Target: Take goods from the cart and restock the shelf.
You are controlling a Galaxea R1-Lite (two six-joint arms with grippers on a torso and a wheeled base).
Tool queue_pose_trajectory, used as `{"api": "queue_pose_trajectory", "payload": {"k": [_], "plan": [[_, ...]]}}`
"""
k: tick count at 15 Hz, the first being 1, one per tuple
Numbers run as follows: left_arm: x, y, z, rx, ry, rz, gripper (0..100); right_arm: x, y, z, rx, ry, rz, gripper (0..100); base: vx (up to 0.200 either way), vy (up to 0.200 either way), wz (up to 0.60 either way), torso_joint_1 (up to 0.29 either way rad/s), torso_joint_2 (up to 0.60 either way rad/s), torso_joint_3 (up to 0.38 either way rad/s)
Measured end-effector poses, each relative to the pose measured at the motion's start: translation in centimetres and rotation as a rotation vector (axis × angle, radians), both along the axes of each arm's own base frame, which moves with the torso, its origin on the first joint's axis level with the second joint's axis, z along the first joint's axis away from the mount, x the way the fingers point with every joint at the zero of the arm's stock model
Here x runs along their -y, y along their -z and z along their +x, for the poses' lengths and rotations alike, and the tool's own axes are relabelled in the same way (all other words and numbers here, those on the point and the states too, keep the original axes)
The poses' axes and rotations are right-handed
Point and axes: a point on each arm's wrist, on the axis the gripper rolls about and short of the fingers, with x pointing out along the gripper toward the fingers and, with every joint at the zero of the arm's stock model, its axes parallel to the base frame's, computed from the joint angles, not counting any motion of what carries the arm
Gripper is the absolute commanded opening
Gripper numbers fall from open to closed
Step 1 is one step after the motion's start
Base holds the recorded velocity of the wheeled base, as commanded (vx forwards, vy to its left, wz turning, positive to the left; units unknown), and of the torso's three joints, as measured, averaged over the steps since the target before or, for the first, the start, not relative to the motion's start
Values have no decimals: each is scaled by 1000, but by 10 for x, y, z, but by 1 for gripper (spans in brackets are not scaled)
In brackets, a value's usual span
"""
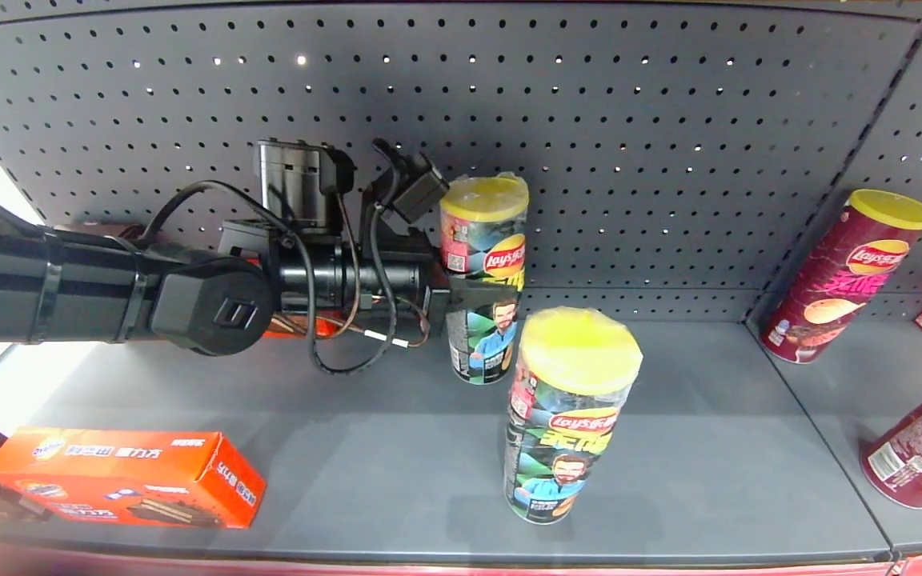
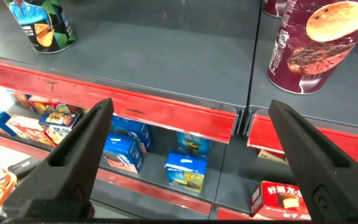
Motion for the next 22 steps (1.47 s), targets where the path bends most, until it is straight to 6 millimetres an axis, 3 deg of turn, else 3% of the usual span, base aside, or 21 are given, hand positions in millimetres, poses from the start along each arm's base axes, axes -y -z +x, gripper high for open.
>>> {"api": "queue_pose_trajectory", "payload": {"k": [6,15,16,22], "plan": [[4,2,6,11,14,5,0,0,0,0,0,0,0,100,0,0,0,0,0,0],[11,25,17,47,38,50,0,0,0,0,0,0,0,100,0,0,0,0,0,0],[11,26,18,47,41,50,100,0,0,0,-1,0,0,100,0,0,0,0,0,0],[6,34,14,-6,34,64,100,0,0,0,0,1,0,100,0,0,0,0,0,0]]}}
